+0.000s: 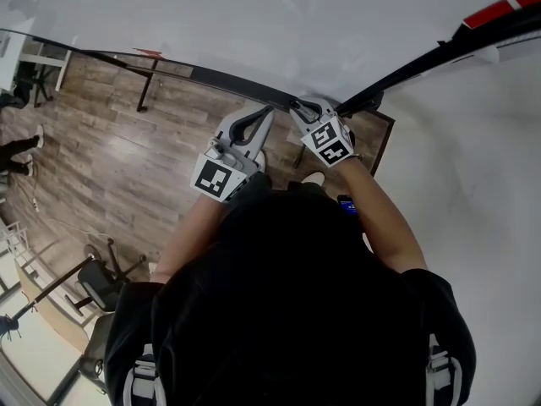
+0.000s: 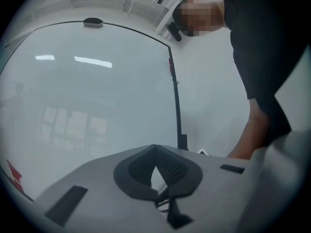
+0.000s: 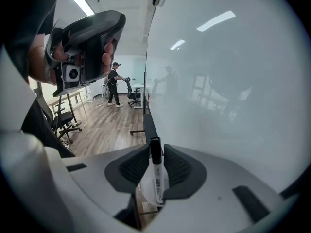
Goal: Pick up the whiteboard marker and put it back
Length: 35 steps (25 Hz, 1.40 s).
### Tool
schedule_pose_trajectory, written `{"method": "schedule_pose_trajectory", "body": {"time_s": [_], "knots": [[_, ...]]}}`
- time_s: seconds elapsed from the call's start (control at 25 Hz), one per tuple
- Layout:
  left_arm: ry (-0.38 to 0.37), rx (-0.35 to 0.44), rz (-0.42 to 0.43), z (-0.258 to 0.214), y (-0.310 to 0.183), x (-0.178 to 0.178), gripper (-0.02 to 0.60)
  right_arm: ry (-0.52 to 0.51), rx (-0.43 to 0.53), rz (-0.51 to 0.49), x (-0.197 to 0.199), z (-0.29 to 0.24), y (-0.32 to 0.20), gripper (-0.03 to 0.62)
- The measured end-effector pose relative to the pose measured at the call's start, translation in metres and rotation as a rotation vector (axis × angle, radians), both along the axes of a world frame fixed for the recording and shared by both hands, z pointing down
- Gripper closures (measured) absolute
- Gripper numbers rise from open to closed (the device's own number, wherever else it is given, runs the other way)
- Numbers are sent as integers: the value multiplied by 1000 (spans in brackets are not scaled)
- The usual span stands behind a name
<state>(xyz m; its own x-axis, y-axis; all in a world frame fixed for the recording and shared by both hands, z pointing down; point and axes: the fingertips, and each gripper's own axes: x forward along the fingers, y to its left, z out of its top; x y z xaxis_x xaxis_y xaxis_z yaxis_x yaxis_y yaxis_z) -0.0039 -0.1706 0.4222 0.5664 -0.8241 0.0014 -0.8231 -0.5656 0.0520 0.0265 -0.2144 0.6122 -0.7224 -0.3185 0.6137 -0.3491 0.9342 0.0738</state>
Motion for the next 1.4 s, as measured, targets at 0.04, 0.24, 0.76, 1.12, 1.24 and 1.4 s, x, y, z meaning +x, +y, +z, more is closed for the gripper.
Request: {"method": "schedule_pose_trajectory", "body": {"time_s": [0.04, 0.24, 0.76, 1.12, 1.24, 1.4], "knots": [[0, -2, 0, 0, 0, 1, 578, 3, -1, -1, 0, 2, 0, 503], [-2, -6, -4, 0, 3, -2, 577, 36, 21, -16, -1, 4, 1, 507], [-5, -23, 5, 2, 0, -7, 577, -41, 40, 51, 3, -11, -4, 532], [-12, -31, 30, 7, -1, 0, 577, -139, 56, 126, 18, -40, -8, 533], [-18, -33, 38, 7, -2, 3, 577, -166, 69, 140, 22, -50, -7, 533], [-27, -26, 53, 6, 0, 5, 577, -200, 72, 157, 26, -67, -4, 533]]}}
